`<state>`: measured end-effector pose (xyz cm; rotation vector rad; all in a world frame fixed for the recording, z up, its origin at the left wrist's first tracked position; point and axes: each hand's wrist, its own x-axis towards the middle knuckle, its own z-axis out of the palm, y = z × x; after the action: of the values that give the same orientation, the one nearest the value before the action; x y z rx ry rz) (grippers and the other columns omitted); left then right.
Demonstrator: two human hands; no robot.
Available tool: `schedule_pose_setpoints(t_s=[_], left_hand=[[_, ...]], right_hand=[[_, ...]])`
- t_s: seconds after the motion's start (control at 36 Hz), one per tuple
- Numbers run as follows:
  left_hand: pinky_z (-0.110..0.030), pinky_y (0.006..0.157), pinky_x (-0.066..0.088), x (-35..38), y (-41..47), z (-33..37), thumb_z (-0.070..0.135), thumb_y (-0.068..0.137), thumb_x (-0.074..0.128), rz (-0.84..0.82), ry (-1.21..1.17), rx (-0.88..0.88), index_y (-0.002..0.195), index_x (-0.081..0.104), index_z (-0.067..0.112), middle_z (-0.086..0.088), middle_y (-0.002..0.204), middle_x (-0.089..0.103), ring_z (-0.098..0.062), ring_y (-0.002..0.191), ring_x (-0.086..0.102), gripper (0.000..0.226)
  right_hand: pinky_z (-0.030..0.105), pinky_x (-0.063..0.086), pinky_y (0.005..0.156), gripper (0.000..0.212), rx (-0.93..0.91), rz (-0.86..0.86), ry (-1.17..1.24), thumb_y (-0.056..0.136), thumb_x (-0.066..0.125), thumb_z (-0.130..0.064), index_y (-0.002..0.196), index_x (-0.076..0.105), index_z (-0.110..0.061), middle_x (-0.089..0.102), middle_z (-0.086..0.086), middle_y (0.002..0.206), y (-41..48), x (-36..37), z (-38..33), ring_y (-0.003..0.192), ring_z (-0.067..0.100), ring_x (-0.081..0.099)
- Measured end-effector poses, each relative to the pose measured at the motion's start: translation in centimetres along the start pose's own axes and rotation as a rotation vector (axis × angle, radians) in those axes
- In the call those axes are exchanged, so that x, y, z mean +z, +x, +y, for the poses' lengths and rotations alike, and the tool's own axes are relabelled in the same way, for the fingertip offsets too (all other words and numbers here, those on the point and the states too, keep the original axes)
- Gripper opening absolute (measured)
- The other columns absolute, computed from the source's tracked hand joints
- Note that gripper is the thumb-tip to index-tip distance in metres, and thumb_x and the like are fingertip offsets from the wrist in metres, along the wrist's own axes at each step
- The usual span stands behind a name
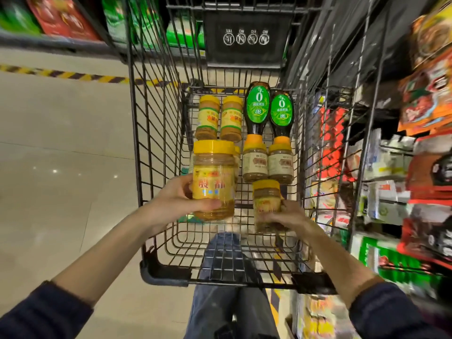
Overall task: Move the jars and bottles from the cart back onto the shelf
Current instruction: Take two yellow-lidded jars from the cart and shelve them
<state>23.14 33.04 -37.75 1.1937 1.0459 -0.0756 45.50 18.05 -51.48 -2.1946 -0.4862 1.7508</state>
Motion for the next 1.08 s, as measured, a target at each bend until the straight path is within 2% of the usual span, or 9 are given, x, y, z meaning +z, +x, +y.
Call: schedule_pose_setpoints(t_s=[0.19,0.28,0.42,0.5,0.61,0.78,0.89,1.0,1.08], left_hand=[[-0.014,0.068,0.054,-0.4,-3.3,3.4,0.009,0.066,0.077,0.047,0.016,0.099,0.110,0.059,0.020,0.007,0.094,0.074,-0.002,0.086,0.069,0.049],[-0.010,0.062,0.051,-0.2,-5.2,5.3,0.010,0.064,0.077,0.055,0.019,0.174,0.101,0.059,0.025,0.019,0.086,0.073,0.003,0.079,0.068,0.044],[-0.011,0.065,0.052,-0.1,-8.1,8.3,0.032,0.042,0.086,0.085,0.006,0.252,0.101,0.060,0.025,0.016,0.090,0.074,-0.002,0.084,0.069,0.065],[-0.010,0.064,0.051,0.3,-10.3,10.8,0.035,0.041,0.085,0.095,0.034,0.330,0.103,0.060,0.026,0.017,0.089,0.074,0.001,0.080,0.069,0.068],[-0.008,0.061,0.050,1.2,-12.4,14.6,0.007,0.059,0.078,0.092,0.109,0.472,0.097,0.059,0.023,0.020,0.078,0.073,0.005,0.071,0.068,0.046],[-0.006,0.058,0.048,2.7,-14.9,20.1,-0.006,0.066,0.075,0.035,0.181,0.666,0.096,0.058,0.022,0.024,0.073,0.072,0.007,0.069,0.067,0.044],[-0.006,0.059,0.048,4.0,-16.1,23.3,-0.009,0.067,0.074,-0.035,0.217,0.801,0.095,0.059,0.022,0.023,0.072,0.072,0.007,0.068,0.067,0.044],[-0.007,0.062,0.049,5.3,-17.1,25.9,-0.004,0.063,0.078,-0.153,0.255,0.915,0.096,0.060,0.022,0.021,0.076,0.073,0.005,0.072,0.068,0.046],[-0.007,0.064,0.049,6.5,-18.0,27.4,0.014,0.045,0.087,-0.290,0.296,0.988,0.095,0.060,0.023,0.021,0.078,0.073,0.005,0.074,0.068,0.057]], right_hand=[[0.039,0.051,0.093,0.063,-0.205,0.015,0.063,0.044,0.086,-0.045,0.101,0.066,-0.025,0.071,-0.001,0.105,-6.5,-1.9,-5.4,0.099,0.017,0.065],[0.024,0.050,0.081,0.054,-0.270,0.086,0.111,0.057,0.087,-0.028,0.105,0.064,-0.019,0.070,0.001,0.105,-9.1,-3.1,-7.6,0.095,0.014,0.064],[0.009,0.050,0.065,0.053,-0.415,0.110,0.204,0.062,0.084,-0.008,0.109,0.060,-0.017,0.070,-0.006,0.094,-14.6,-5.6,-11.2,0.087,0.008,0.066],[0.022,0.054,0.079,0.068,-0.545,0.202,0.242,0.056,0.087,-0.010,0.117,0.057,-0.014,0.070,-0.005,0.096,-19.1,-7.4,-13.0,0.088,0.007,0.067],[0.031,0.055,0.083,0.091,-0.676,0.316,0.296,0.037,0.092,-0.029,0.119,0.057,-0.010,0.072,-0.001,0.098,-25.0,-9.2,-14.7,0.089,0.010,0.069],[0.017,0.055,0.067,0.048,-0.820,0.528,0.329,0.053,0.086,-0.012,0.093,0.061,-0.023,0.070,-0.009,0.085,-32.9,-11.6,-15.2,0.072,-0.002,0.068],[0.018,0.056,0.071,0.054,-0.877,0.665,0.349,0.057,0.083,-0.001,0.105,0.060,-0.011,0.070,-0.002,0.090,-37.7,-12.2,-14.5,0.072,-0.001,0.068],[0.009,0.051,0.064,0.053,-0.925,0.832,0.367,0.061,0.081,0.005,0.106,0.057,-0.010,0.070,-0.014,0.080,-41.9,-11.7,-13.1,0.068,-0.010,0.065],[0.012,0.053,0.068,0.058,-0.926,0.953,0.402,0.061,0.080,0.003,0.112,0.055,-0.008,0.068,-0.001,0.092,-44.8,-10.2,-11.8,0.070,-0.008,0.065]])
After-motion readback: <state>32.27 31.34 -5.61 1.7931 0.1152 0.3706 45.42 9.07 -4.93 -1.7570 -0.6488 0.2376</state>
